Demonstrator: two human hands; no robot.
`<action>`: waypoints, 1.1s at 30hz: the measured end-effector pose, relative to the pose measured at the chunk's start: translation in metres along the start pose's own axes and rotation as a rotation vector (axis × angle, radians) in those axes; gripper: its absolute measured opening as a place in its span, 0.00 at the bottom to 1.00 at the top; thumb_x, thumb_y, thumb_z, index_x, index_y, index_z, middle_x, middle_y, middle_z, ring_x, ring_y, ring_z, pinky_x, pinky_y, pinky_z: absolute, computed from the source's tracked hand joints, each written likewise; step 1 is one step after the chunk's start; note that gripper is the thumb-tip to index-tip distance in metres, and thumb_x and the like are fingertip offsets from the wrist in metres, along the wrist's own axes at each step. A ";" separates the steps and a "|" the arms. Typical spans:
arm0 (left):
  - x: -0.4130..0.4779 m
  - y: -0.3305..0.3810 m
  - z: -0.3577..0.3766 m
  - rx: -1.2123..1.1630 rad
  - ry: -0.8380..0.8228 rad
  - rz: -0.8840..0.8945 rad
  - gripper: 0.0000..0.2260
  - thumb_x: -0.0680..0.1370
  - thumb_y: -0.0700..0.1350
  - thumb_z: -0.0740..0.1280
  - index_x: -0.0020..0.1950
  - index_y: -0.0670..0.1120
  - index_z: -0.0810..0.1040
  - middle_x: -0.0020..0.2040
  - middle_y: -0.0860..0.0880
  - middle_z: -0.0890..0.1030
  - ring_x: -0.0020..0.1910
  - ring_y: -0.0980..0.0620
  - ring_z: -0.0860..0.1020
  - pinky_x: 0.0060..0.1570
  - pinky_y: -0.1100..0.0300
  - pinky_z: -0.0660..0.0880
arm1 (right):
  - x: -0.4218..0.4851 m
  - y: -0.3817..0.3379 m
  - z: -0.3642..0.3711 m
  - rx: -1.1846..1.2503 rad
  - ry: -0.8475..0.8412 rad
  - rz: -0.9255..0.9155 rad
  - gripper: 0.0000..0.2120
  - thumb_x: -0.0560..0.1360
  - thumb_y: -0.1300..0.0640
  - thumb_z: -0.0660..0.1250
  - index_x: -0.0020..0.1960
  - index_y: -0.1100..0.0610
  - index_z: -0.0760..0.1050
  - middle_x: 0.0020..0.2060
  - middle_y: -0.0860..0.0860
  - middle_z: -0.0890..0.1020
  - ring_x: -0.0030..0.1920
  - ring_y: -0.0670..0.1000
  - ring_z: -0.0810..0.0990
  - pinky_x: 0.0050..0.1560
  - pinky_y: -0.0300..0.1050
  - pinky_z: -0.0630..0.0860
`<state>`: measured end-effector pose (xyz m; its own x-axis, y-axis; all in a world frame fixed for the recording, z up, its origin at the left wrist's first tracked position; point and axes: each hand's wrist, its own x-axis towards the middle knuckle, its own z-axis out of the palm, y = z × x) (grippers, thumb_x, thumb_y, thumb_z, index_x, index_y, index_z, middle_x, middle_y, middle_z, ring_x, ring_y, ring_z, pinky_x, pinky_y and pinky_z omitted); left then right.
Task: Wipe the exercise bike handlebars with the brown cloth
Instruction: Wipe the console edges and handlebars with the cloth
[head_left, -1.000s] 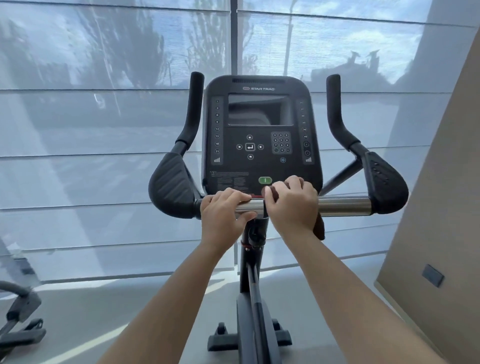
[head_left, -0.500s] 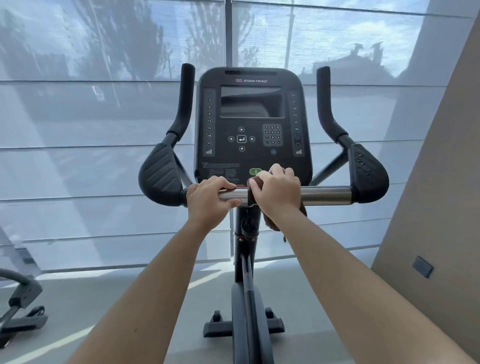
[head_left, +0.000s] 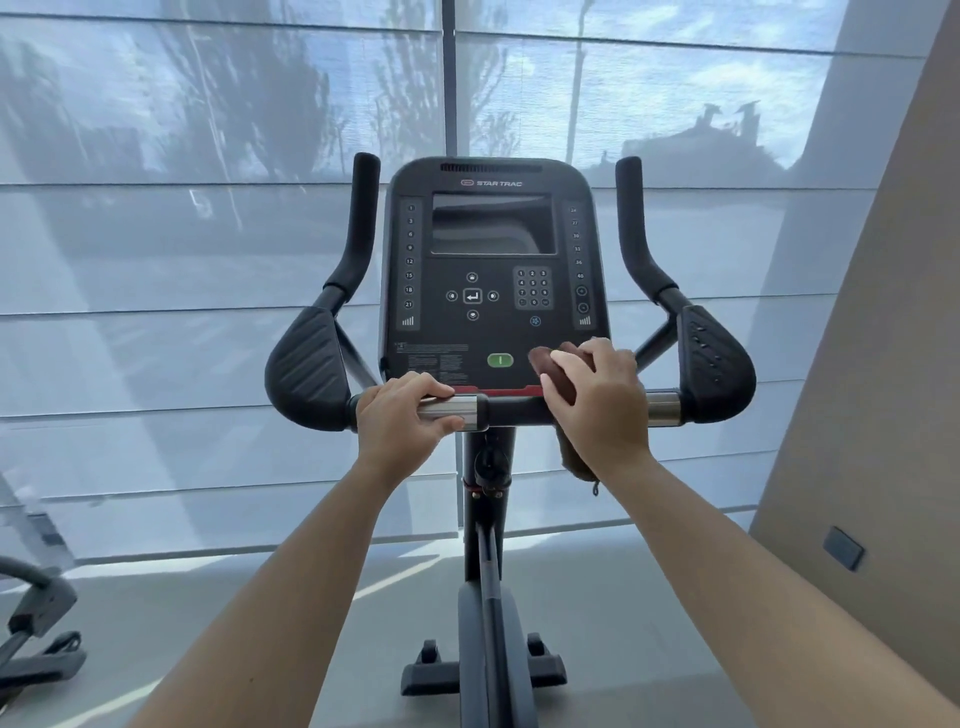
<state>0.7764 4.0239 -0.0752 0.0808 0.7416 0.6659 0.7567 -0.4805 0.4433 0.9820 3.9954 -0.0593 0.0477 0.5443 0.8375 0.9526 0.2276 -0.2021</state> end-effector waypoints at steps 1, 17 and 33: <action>0.000 -0.001 0.000 -0.003 0.003 -0.001 0.12 0.66 0.48 0.75 0.46 0.51 0.79 0.44 0.56 0.80 0.44 0.54 0.75 0.45 0.63 0.55 | -0.003 0.005 0.001 -0.030 -0.001 0.034 0.12 0.72 0.54 0.68 0.53 0.59 0.79 0.47 0.60 0.79 0.46 0.62 0.75 0.43 0.56 0.78; 0.002 0.064 0.039 0.129 -0.117 0.143 0.13 0.71 0.47 0.71 0.55 0.47 0.78 0.54 0.50 0.79 0.55 0.49 0.74 0.58 0.54 0.60 | -0.016 0.036 0.008 -0.107 0.126 -0.113 0.11 0.71 0.51 0.66 0.49 0.56 0.80 0.43 0.56 0.81 0.44 0.60 0.78 0.39 0.50 0.76; 0.005 0.066 0.053 0.057 -0.002 0.026 0.12 0.65 0.45 0.76 0.46 0.48 0.79 0.43 0.52 0.80 0.45 0.50 0.77 0.42 0.61 0.54 | -0.004 0.016 0.015 -0.012 0.122 0.028 0.07 0.68 0.52 0.69 0.41 0.56 0.80 0.39 0.55 0.80 0.37 0.59 0.76 0.38 0.48 0.74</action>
<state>0.8613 4.0208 -0.0746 0.1021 0.7299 0.6759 0.7897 -0.4726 0.3911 0.9930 4.0085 -0.0737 0.1098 0.4481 0.8872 0.9538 0.2037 -0.2209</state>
